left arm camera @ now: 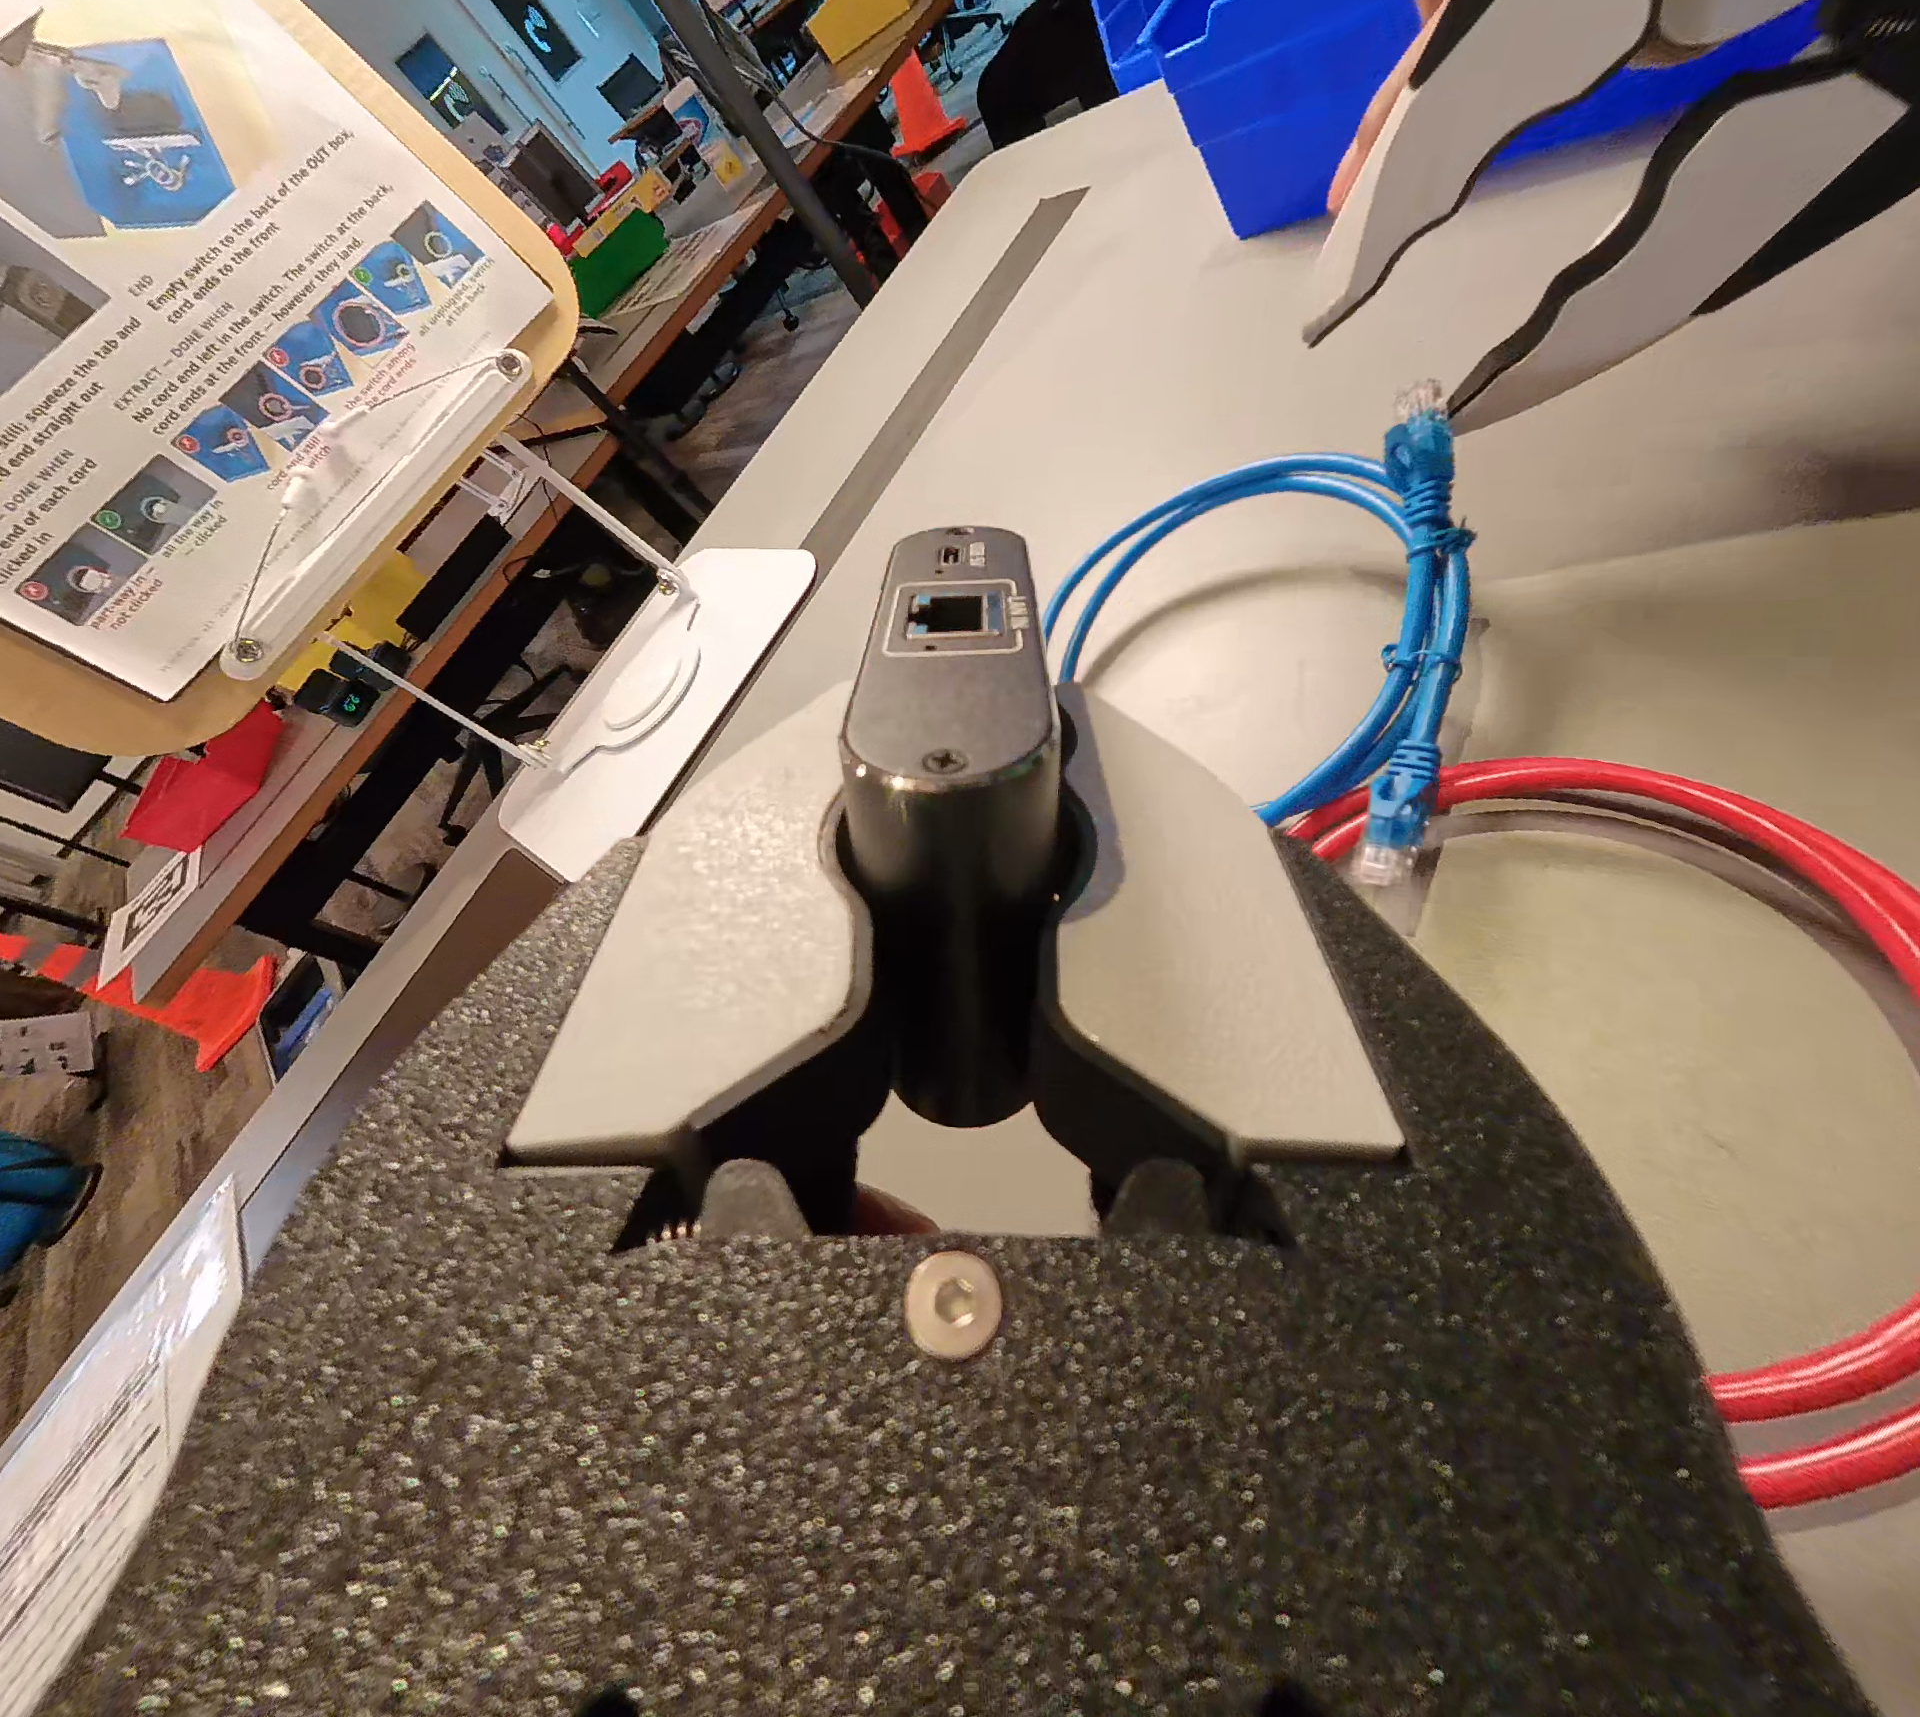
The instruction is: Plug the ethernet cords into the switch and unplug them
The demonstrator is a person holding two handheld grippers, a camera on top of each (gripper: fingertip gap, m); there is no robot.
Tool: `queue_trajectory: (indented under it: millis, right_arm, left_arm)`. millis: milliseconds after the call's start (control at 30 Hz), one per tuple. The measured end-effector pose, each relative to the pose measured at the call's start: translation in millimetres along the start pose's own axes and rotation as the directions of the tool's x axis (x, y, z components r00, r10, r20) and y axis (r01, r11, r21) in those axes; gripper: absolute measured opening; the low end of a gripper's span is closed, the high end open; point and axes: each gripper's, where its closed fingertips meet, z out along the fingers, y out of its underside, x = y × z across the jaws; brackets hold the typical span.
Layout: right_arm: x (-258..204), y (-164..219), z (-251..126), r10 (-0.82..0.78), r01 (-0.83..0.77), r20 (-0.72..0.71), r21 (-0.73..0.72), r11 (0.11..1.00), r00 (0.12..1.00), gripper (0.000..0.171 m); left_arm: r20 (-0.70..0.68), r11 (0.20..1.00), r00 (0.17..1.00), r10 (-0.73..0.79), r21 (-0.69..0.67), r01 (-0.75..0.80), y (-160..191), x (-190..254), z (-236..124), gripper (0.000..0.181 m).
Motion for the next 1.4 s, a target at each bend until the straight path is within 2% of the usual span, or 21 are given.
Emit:
queue_trajectory:
  millis: [300,400,500,700,967,1067,1200,1333,1400]
  right_arm:
    - [-3.6,5.1,-21.0,0.151,-0.153,0.104,0.006,0.988,0.983,0.039]
    - [-5.0,-21.6,-22.5,0.184,-0.207,0.159,0.141,0.968,0.97,0.038]
    - [-22.4,-49.7,-9.4,0.119,-0.167,0.231,0.202,0.965,0.966,0.037]
    - [-40.0,-72.4,24.8,-0.003,-0.038,0.214,0.186,0.982,0.977,0.039]
    - [-53.1,-78.7,41.0,0.046,-0.115,0.351,0.177,0.977,0.935,0.043]
    - [-56.0,-80.8,44.3,0.071,-0.149,0.4,0.168,0.975,0.914,0.035]
    - [-62.1,-78.5,47.2,0.055,-0.131,0.405,0.162,0.978,0.913,0.014]
    - [-68.9,-70.3,42.1,0.051,-0.123,0.442,0.134,0.983,0.896,0.013]
    - [-77.8,-66.4,29.6,0.081,-0.16,0.527,0.105,0.981,0.846,0.012]
  left_arm:
    - [-0.006,0.999,0.999,0.032,-0.028,-0.033,3.4,4.6,4.4,0.034]
    - [-0.029,0.999,0.999,0.037,-0.036,-0.038,5.1,8.1,6.4,0.03]
    - [-0.079,0.997,0.996,0.051,-0.055,-0.056,9.4,15.5,7.7,0.03]
    - [-0.114,0.988,0.987,0.11,-0.093,-0.121,16.9,23.5,10.4,0.029]
    - [-0.177,0.96,0.958,0.226,-0.126,-0.25,25.2,38.2,13.1,0.029]
    - [-0.223,0.962,0.953,0.207,-0.129,-0.239,28.1,43.3,11.6,0.029]
    - [-0.298,0.971,0.944,0.142,-0.142,-0.191,33.2,51.5,8.7,0.029]
    - [-0.321,0.972,0.941,0.109,-0.165,-0.169,38.1,52.7,6.9,0.029]
    - [-0.325,0.969,0.939,0.111,-0.173,-0.175,39.4,53.2,6.4,0.03]
